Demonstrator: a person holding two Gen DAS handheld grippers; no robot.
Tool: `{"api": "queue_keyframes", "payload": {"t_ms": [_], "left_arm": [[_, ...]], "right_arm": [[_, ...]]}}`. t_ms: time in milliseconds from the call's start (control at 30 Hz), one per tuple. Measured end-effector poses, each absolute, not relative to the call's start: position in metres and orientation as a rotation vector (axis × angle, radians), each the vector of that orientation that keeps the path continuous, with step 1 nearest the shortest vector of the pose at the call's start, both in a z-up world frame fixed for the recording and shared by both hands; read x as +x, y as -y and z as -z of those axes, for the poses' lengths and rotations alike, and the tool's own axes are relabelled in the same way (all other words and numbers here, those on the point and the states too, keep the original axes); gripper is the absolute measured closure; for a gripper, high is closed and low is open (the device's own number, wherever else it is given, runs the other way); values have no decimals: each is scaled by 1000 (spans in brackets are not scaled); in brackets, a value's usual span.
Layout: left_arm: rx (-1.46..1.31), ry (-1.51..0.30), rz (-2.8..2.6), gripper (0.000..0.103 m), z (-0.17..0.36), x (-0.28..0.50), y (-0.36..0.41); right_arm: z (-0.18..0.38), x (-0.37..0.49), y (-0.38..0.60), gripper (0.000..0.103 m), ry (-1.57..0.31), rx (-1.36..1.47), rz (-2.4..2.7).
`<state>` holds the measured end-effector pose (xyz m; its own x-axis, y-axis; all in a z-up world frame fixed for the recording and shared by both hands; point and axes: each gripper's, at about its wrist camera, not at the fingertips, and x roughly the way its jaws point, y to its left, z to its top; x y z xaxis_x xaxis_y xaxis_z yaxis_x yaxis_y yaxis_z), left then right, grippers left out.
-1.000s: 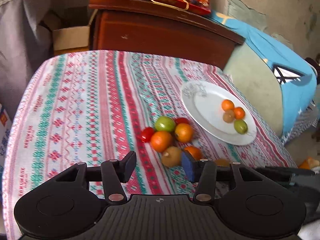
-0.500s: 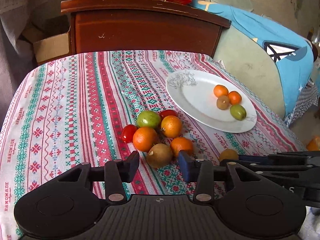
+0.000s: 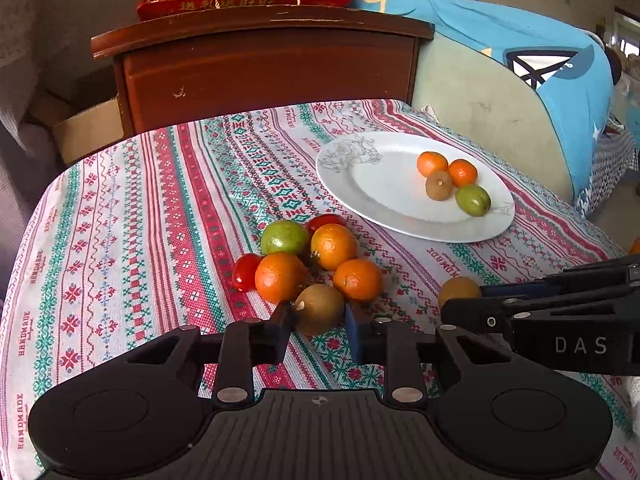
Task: Organize fruits
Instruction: 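Grasp a kiwi with the right tool while the left tool grasps another kiwi, then place the kiwi on the plate with the right tool while the left tool releases its kiwi there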
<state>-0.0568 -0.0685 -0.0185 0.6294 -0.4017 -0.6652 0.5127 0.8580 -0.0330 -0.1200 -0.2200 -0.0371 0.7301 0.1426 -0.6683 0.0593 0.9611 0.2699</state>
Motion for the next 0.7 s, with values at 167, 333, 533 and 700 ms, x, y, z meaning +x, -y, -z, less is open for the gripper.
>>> {"api": "queue_keyframes", "payload": {"t_ms": [167,333,533,700], "left_arm": [[152,-704,521,78,10,-60,67],[98,-646,541,78,-14,-62,66],[26,-591,573,77,-35,-51,70],[-3,-605,573,77,-33,-37,77]], "right_arm": [[32,-121,222,77,-738,286,-43],[12,-121,227,77,-663,284,-30],[-9,-118,240,77,-588,305,5],[-8,-110,247,77,-589,320,45]]}}
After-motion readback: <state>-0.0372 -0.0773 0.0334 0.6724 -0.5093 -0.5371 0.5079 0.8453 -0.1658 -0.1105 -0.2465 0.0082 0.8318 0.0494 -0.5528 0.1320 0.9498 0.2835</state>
